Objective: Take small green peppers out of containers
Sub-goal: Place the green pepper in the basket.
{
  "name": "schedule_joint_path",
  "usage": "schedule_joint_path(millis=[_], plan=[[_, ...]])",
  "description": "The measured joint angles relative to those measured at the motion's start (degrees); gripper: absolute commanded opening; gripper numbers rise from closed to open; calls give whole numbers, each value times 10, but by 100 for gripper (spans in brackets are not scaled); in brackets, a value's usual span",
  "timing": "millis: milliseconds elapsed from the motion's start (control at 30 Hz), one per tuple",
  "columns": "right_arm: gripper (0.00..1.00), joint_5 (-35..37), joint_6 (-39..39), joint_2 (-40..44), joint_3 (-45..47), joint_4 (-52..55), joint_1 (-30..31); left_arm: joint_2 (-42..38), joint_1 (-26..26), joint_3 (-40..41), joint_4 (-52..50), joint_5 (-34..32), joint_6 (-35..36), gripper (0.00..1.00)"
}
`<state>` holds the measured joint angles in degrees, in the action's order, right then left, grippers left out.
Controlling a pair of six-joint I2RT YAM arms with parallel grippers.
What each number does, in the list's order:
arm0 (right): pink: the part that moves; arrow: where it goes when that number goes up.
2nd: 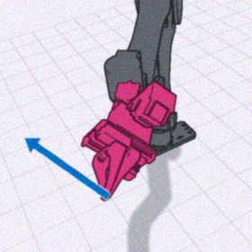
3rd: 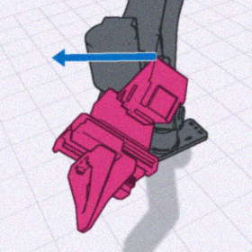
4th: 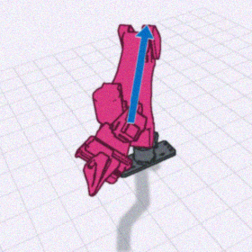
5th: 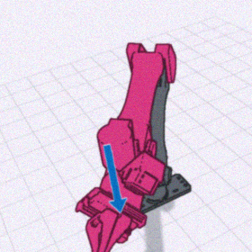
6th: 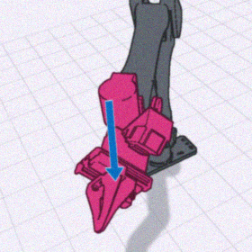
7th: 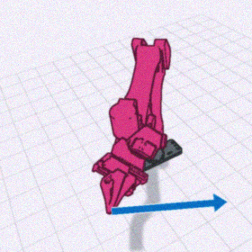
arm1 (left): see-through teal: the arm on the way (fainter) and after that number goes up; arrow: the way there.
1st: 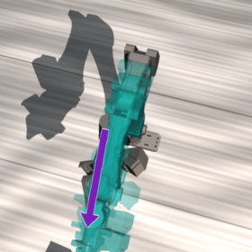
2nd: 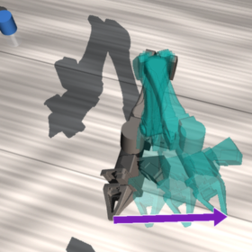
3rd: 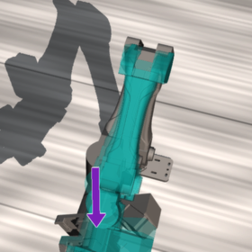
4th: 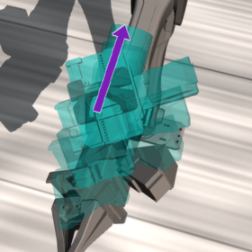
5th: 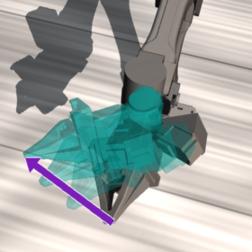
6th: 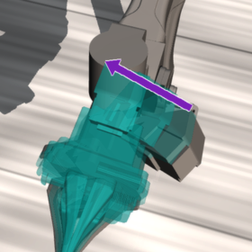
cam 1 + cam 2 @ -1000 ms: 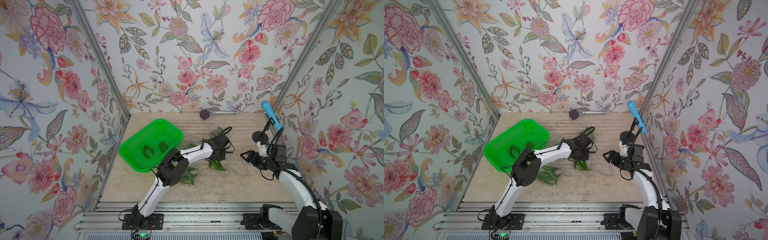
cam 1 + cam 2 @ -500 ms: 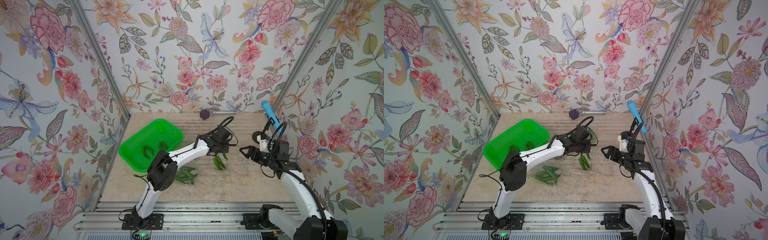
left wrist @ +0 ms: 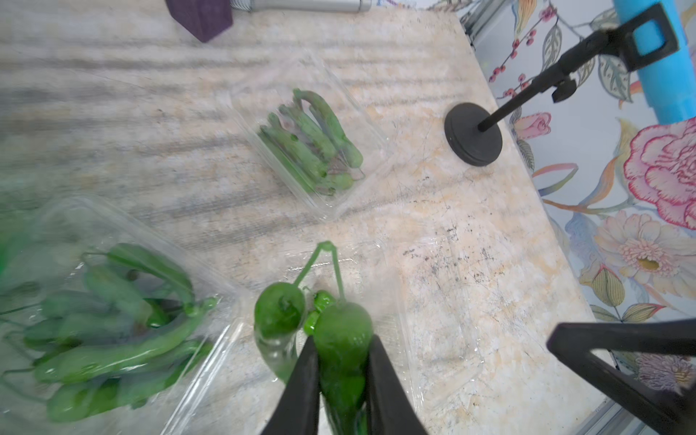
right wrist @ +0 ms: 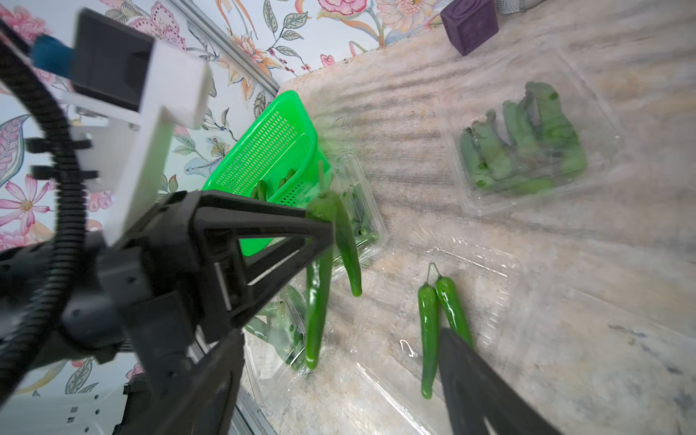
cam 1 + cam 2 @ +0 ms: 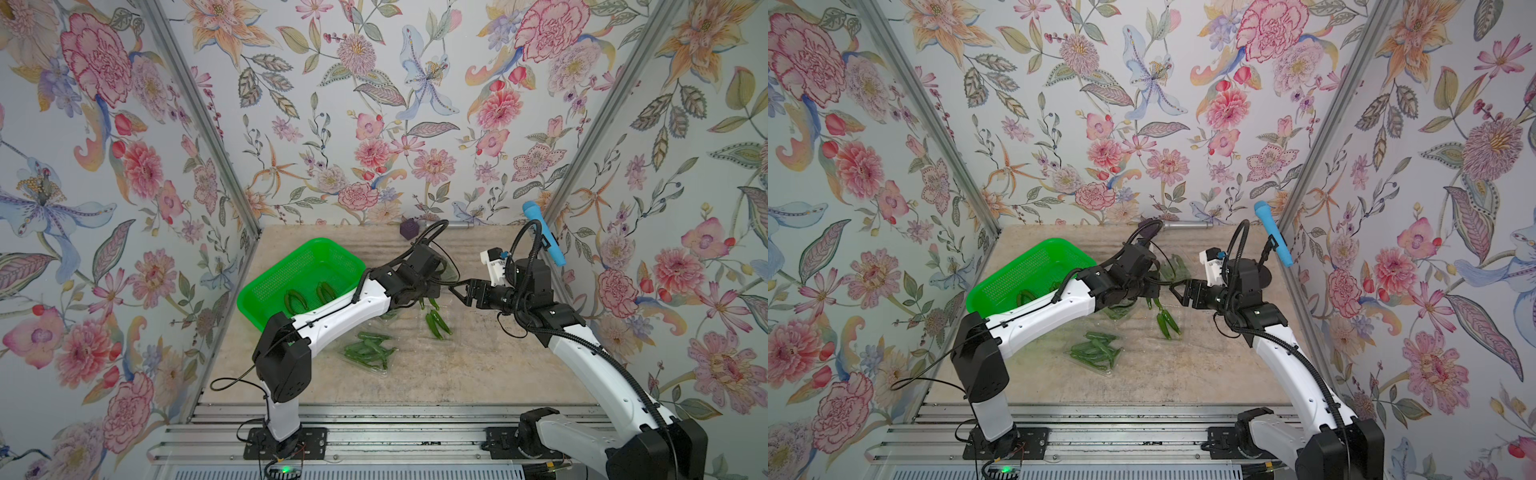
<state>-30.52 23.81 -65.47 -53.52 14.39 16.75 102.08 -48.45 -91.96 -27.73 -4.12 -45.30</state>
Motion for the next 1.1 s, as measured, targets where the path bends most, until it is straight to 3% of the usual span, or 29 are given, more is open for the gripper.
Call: schedule_joint_path(millis=[100, 267, 367, 533, 667, 833, 1100], plan=[[82, 18, 3, -39, -31, -6, 35, -75, 49, 62, 3, -8, 4, 14], [82, 46, 5, -126, -100, -19, 103, -197, 207, 175, 2, -7, 18, 17], [82, 58, 5, -184, -150, -24, 144, -238, 305, 217, -1, 2, 35, 20], [81, 81, 7, -289, -238, -26, 200, -257, 415, 275, 0, 31, 64, 27], [81, 94, 12, -358, -283, -23, 231, -245, 460, 316, 5, 55, 80, 32], [81, 103, 18, -413, -316, -13, 258, -212, 476, 345, 23, 80, 90, 53], [81, 132, 15, -396, -306, -1, 252, -206, 473, 345, 35, 89, 103, 57]])
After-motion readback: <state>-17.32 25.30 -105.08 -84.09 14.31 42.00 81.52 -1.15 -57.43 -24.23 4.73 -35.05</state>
